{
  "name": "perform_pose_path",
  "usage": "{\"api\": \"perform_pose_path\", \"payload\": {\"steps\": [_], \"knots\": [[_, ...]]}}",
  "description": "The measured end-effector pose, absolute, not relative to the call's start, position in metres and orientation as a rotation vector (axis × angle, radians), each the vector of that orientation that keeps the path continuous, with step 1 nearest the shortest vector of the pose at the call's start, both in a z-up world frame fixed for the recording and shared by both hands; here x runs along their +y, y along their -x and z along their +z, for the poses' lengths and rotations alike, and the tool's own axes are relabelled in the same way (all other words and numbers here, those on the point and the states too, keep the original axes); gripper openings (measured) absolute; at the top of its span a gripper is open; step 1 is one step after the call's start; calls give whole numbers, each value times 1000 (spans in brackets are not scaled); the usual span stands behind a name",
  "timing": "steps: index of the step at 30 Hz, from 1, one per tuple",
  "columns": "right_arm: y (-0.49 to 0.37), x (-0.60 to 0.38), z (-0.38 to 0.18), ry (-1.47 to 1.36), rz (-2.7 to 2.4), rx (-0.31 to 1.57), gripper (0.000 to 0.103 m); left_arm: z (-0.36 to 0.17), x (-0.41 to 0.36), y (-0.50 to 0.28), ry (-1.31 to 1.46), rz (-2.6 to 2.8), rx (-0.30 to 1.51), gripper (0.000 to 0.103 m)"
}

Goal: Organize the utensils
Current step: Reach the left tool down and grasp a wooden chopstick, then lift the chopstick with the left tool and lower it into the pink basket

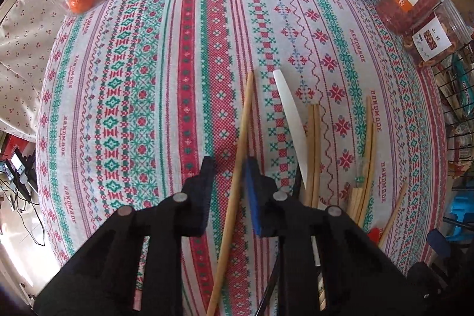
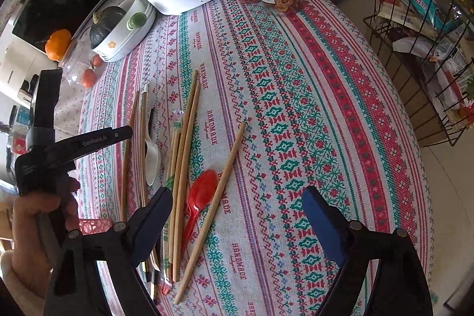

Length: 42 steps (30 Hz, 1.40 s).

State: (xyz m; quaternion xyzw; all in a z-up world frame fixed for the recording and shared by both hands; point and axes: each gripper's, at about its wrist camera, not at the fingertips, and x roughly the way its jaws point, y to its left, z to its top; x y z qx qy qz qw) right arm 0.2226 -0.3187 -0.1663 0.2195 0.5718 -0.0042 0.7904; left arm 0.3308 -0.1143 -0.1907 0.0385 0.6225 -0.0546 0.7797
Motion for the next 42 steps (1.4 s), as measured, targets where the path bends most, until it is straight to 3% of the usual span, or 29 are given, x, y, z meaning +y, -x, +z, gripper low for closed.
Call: {"api": "perform_pose_path", "payload": {"steps": [2, 5, 15, 21, 22, 24, 26, 27, 30, 36, 42], "knots": [[-225, -318, -168, -466, -6, 1233, 88, -190, -115, -332, -85, -116, 1342, 21], [-229, -318, -175, -471, -10, 1245, 83, -191, -115, -331, -89, -130, 1344, 8], [-245, -304, -193, -421, -48, 1258, 55, -151, -113, -273, -62, -246, 1242, 7], [-252, -284, -197, -279, -111, 1241, 51, -105, -92, -223, -48, -325, 1123, 7], [-253, -280, -197, -243, -128, 1240, 47, -99, -89, -217, -52, -328, 1101, 7], [-252, -275, -198, -174, -182, 1241, 32, -92, -84, -208, -57, -340, 1062, 7], [-249, -273, -198, -144, -192, 1233, 27, -86, -78, -198, -50, -354, 1037, 7], [-247, -274, -198, -142, -193, 1233, 19, -82, -73, -192, -46, -359, 1025, 7], [-243, -277, -198, -146, -179, 1235, 9, -76, -60, -175, -27, -357, 975, 7], [-223, -284, -192, -212, -123, 1230, 6, -61, -30, -140, 48, -341, 856, 7], [-178, -270, -137, -188, -39, 1098, 6, -32, 0, -115, 81, -340, 719, 7]]}}
